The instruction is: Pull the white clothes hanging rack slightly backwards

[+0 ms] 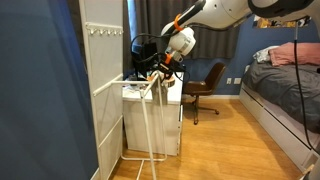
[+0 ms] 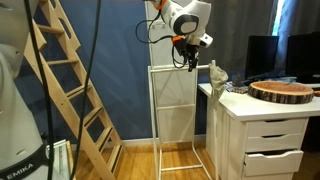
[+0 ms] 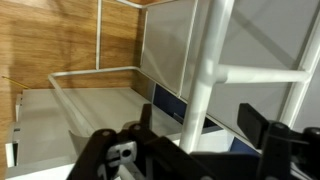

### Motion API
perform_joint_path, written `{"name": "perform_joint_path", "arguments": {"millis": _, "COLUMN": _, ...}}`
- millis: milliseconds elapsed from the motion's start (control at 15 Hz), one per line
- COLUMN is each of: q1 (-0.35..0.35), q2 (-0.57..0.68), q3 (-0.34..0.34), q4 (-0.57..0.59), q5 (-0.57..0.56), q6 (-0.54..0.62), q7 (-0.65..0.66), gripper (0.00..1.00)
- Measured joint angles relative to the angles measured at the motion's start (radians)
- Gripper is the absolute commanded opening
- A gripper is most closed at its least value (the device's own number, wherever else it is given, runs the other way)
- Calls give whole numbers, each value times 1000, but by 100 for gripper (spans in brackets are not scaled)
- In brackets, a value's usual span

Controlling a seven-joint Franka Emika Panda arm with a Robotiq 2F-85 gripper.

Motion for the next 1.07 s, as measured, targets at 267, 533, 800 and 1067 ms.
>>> {"name": "perform_joint_path", "arguments": {"millis": 267, "q1": -2, "q2": 25, "q3": 5, "q4": 27, "q5": 0, "q6": 0, "q7": 12, "gripper": 72}}
{"name": "perform_joint_path", "arguments": {"millis": 533, "q1": -3, "q2": 49, "q3": 10, "q4": 52, "q5": 0, "q6": 0, "q7": 23, "gripper": 47}}
{"name": "perform_joint_path", "arguments": {"millis": 800, "q1": -3, "q2": 69, "q3": 14, "q4": 75, "q5": 0, "q6": 0, "q7": 29, "gripper": 11}}
{"name": "perform_joint_path", "arguments": {"millis": 1067, "q1": -6, "q2": 76, "q3": 15, "q4": 79, "q5": 0, "q6": 0, "q7": 60, "gripper": 7}}
